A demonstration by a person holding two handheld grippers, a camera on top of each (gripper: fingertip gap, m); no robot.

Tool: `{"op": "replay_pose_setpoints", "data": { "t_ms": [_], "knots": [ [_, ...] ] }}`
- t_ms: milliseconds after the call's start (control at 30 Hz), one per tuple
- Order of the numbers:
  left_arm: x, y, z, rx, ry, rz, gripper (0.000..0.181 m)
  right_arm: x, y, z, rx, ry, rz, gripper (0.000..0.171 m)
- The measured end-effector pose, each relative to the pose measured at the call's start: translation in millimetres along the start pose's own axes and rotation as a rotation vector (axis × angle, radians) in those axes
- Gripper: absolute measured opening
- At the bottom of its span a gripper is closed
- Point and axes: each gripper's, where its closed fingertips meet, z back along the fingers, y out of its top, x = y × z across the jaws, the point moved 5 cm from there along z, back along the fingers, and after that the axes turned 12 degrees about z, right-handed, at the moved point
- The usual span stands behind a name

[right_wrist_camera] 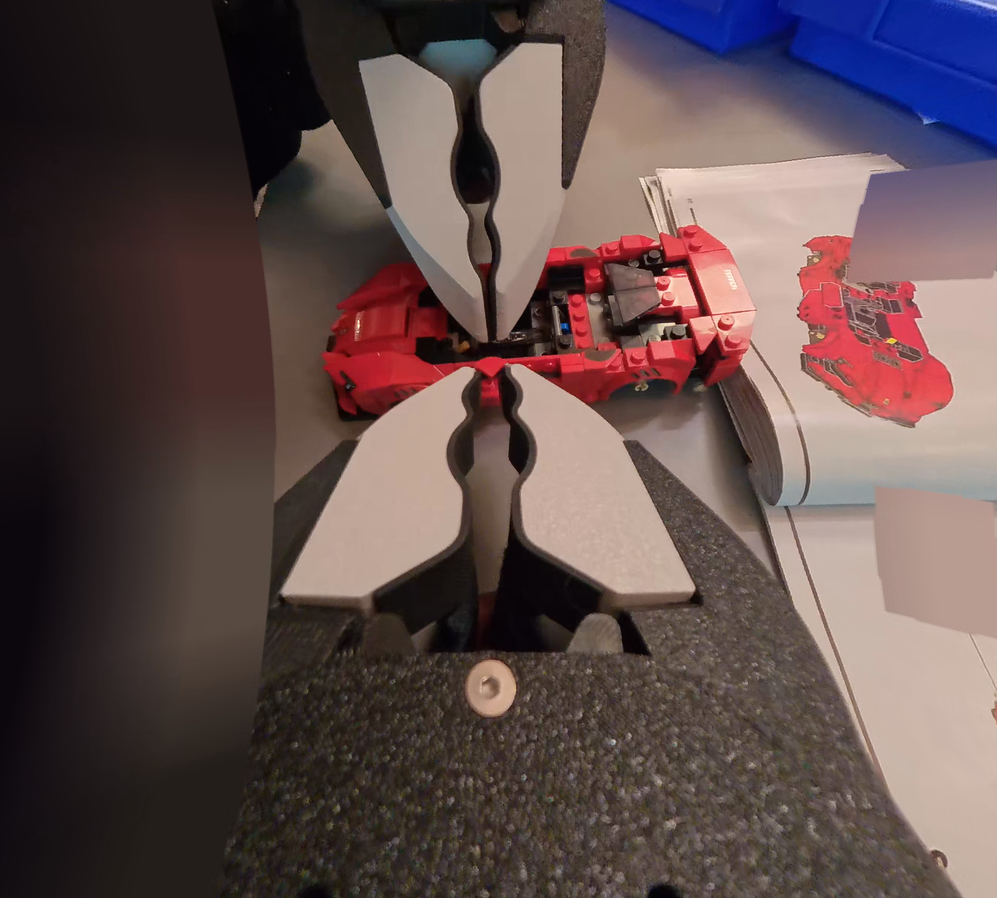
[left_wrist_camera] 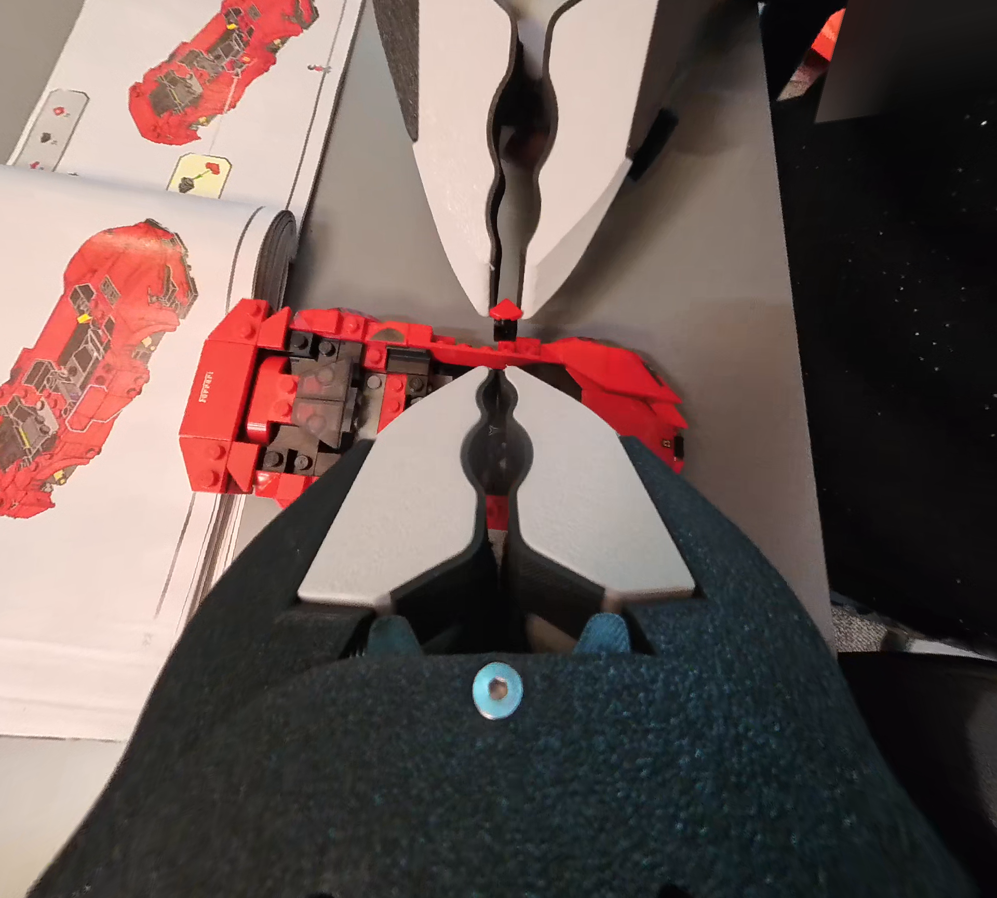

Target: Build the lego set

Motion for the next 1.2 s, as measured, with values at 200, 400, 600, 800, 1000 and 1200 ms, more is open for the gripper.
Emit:
{"op": "replay_pose_setpoints", "data": {
  "t_ms": [200,400,600,800,1000,1200],
  "knots": [
    [0.0,-1.7,-2.8,-0.022,-0.012,-0.003,0.000,-3.7,-1.0,-3.4,-0.035,-0.005,0.025,0.007],
    [1.8,-3.1,-6.4,-0.025,-0.021,0.003,0.000,-5.5,-1.6,-4.5,-0.051,-0.023,0.023,0.007],
    [1.7,-3.7,-8.4,-0.027,-0.021,0.008,0.000,-5.1,-1.5,-4.3,-0.058,-0.053,0.025,0.007],
    [1.2,-3.9,-8.8,-0.030,-0.019,0.016,0.000,-7.2,-1.1,-4.3,-0.066,-0.081,0.050,0.007],
    [1.4,-3.7,-8.7,-0.038,-0.007,0.018,0.000,-7.8,1.1,-6.0,-0.056,-0.085,0.058,0.007],
    [1.3,-4.4,-8.6,-0.027,-0.015,0.031,0.000,-7.6,-1.3,-4.4,-0.067,-0.078,0.045,0.007]
  ]
}}
